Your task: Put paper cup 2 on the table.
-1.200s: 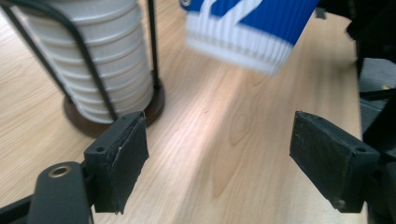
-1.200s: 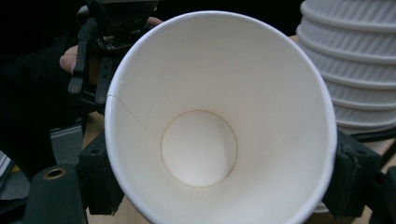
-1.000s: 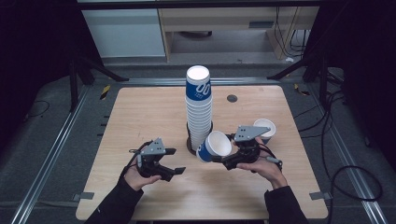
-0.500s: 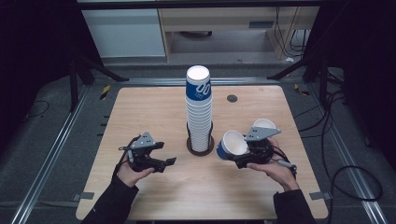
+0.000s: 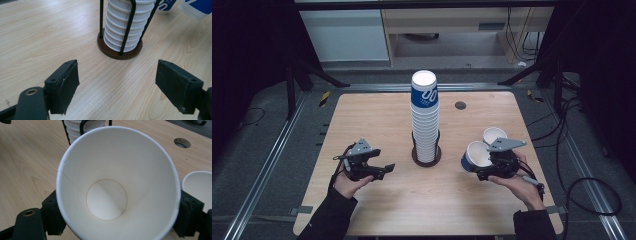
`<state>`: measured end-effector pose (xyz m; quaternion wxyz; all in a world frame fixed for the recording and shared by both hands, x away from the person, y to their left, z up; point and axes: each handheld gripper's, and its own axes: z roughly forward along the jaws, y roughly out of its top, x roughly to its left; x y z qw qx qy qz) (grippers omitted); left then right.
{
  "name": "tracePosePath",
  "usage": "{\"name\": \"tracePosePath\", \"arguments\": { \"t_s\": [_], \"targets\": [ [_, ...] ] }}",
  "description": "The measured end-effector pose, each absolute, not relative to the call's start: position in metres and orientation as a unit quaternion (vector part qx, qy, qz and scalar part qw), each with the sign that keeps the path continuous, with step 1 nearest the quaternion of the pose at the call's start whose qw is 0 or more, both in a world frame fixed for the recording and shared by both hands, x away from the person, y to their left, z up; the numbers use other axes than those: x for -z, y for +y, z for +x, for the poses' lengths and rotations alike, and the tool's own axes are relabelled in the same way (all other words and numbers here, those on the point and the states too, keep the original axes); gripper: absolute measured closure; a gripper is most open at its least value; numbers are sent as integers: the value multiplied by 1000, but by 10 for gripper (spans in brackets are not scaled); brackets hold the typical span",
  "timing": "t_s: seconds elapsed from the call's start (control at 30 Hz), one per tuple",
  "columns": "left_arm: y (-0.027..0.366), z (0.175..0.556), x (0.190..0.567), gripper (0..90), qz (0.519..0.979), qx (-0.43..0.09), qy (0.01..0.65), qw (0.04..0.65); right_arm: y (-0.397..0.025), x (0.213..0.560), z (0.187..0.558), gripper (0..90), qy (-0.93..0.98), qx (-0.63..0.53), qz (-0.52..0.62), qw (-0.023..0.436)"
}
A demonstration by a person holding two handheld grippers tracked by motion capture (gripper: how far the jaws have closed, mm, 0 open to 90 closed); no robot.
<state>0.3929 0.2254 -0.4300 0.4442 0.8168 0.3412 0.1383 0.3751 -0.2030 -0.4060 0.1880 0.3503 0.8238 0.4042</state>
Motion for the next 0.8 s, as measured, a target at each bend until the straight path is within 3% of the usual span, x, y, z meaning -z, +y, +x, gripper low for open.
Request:
{"name": "tracePosePath", "arguments": {
  "t_s": [0.8],
  "targets": [
    [238,397,429,192,805,-159,370,436,-234,421,379,178,832,-290,426,206]
  ]
}}
